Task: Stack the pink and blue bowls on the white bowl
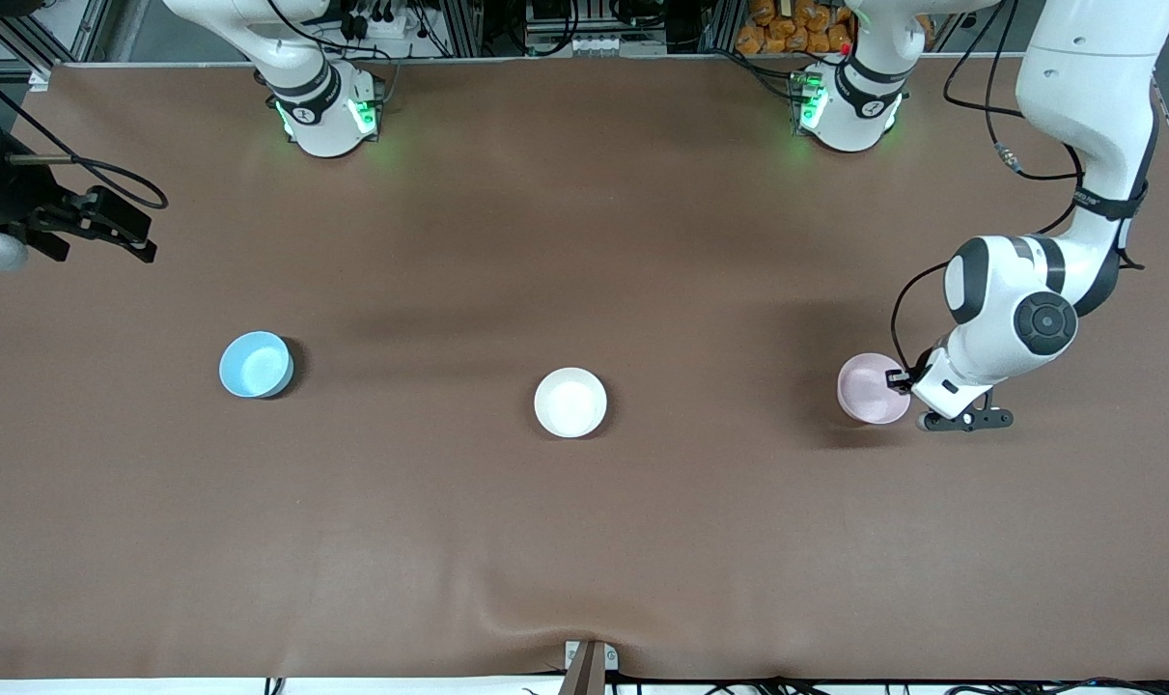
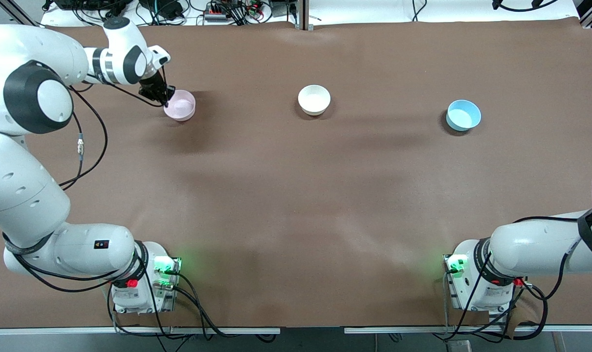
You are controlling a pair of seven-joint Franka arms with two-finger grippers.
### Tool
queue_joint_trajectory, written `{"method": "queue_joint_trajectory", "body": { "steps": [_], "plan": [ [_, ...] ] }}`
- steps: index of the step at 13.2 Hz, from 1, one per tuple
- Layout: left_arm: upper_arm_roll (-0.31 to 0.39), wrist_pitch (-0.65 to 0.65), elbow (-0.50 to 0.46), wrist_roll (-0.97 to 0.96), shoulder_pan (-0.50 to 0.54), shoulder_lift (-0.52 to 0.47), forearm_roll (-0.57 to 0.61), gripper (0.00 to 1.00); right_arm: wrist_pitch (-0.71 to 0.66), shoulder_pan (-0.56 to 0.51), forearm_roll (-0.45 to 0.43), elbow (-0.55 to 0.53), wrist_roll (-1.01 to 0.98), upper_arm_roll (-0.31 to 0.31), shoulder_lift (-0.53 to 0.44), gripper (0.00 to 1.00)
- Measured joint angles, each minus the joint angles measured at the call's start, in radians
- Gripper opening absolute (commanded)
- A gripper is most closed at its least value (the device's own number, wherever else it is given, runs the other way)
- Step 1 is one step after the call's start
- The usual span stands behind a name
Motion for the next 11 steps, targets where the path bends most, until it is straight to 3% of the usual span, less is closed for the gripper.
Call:
{"method": "queue_joint_trajectory", "body": {
  "steps": [8, 11],
  "plan": [
    [-0.185, -0.005, 0.127, -0.021, -0.028, -0.039, -0.021, 0.00, 0.002, 0.000, 0.000, 0.000, 0.000, 0.001, 0.000, 1.00],
    [-0.225, -0.069, 0.188, -0.124, -0.079, -0.036, -0.030, 0.00, 0.003, 0.000, 0.000, 0.000, 0.000, 0.000, 0.000, 1.00]
  ]
}}
